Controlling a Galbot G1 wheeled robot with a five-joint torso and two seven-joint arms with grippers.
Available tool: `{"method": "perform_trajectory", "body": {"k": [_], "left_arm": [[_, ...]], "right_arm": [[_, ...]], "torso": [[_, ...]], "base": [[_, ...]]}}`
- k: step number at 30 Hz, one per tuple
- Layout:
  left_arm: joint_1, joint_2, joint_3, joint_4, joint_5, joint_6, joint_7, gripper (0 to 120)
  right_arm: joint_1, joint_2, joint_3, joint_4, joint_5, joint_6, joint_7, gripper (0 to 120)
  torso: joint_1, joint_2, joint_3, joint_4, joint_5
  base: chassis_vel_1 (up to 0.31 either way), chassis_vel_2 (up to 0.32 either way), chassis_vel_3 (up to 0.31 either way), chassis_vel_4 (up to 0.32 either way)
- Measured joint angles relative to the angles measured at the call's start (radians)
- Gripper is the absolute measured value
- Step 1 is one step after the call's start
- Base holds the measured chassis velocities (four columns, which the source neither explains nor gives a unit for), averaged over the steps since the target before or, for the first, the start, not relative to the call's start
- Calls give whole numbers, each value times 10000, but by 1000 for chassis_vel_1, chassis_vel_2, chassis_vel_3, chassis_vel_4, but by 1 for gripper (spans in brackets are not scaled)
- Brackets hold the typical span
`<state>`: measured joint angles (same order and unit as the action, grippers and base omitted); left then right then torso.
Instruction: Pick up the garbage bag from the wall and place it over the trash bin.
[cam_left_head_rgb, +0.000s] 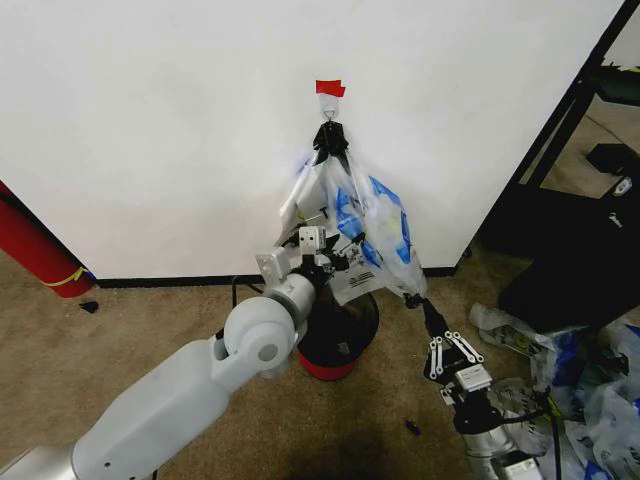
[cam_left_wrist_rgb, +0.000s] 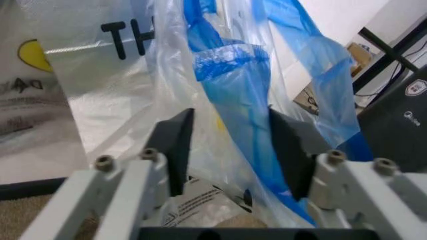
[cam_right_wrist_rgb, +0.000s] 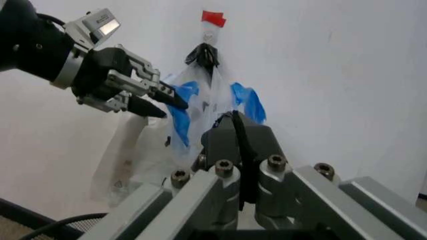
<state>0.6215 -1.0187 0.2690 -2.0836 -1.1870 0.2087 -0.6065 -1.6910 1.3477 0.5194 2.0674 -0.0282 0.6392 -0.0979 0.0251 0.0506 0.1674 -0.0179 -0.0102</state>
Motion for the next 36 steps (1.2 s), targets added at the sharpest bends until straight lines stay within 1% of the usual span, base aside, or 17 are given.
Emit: {"method": "perform_trajectory", "body": {"k": [3,4,8,11,13,17,18,20,22,24,25,27,29,30,31,34,36], "left_arm": [[-41,-55,-14,16,10,-37,-29,28],[-41,-55,-14,16,10,-37,-29,28],[-109,-90,-73,27,8,-70,-44,11],[-27,36,-275,-123,-5,-75,-42,0],[-6,64,-313,-151,-10,-75,-40,0],[390,402,-878,-563,-60,-75,16,0],[390,402,-878,-563,-60,-75,16,0],[564,498,-1080,-680,-63,-75,33,0],[735,541,-1280,-747,-63,-75,35,0],[865,529,-1415,-779,-63,-75,38,0],[865,529,-1415,-779,-63,-75,38,0],[981,515,-1528,-824,-63,-76,40,0],[1117,530,-1634,-886,-60,-75,59,0],[1183,549,-1678,-908,-54,-75,72,0],[1183,549,-1678,-908,-54,-75,72,0],[1350,608,-1749,-935,-7,-76,121,0],[1382,609,-1757,-935,9,-78,140,0]], "right_arm": [[27,-6,-9,-21,-1,0,15,0],[27,-6,-9,-21,-1,0,15,0],[80,-15,-12,-32,-1,-17,83,0],[110,-22,-5,-63,36,-66,189,0],[109,-23,-5,-65,56,-89,221,0],[27,-73,-23,-26,487,-407,349,0],[27,-73,-23,-26,487,-407,349,0],[-152,-199,39,115,914,-774,142,1],[-396,-391,331,279,1664,-1180,-655,11],[-649,-686,958,429,2593,-1767,-1940,19],[-649,-686,958,429,2593,-1767,-1940,19],[-839,-1023,1713,536,3660,-2507,-3359,26],[-895,-1294,2385,635,4829,-3399,-4350,36],[-821,-1420,2529,664,5445,-3771,-4430,40],[-821,-1420,2529,664,5445,-3771,-4430,40],[-70,-1733,2465,589,7265,-4849,-3675,53],[599,-1893,2213,377,8092,-5366,-3292,62]], "torso": [[0,0,0,-1,0],[0,0,0,-1,0],[0,0,0,-3,-1],[0,0,0,-3,-1],[0,0,0,-2,-1],[0,0,0,-1,-1],[0,0,0,-1,-1],[0,0,0,0,-1],[0,0,0,-1,-1],[0,0,0,-2,-2],[0,0,0,-2,-2],[0,0,0,-3,1],[0,0,0,-5,-3],[0,0,-1,-5,-3],[0,0,-1,-5,-3],[0,0,0,0,-1],[0,0,0,0,-1]], "base": [[0,0,0,0],[0,0,0,0],[0,0,0,0],[0,0,0,0],[0,0,0,0],[0,0,0,0],[0,0,0,0],[0,0,0,0],[0,0,0,0],[0,0,0,0],[0,0,0,0],[0,0,0,0],[0,0,0,0],[0,0,0,0],[0,0,0,0],[0,0,0,0],[0,0,0,0]]}}
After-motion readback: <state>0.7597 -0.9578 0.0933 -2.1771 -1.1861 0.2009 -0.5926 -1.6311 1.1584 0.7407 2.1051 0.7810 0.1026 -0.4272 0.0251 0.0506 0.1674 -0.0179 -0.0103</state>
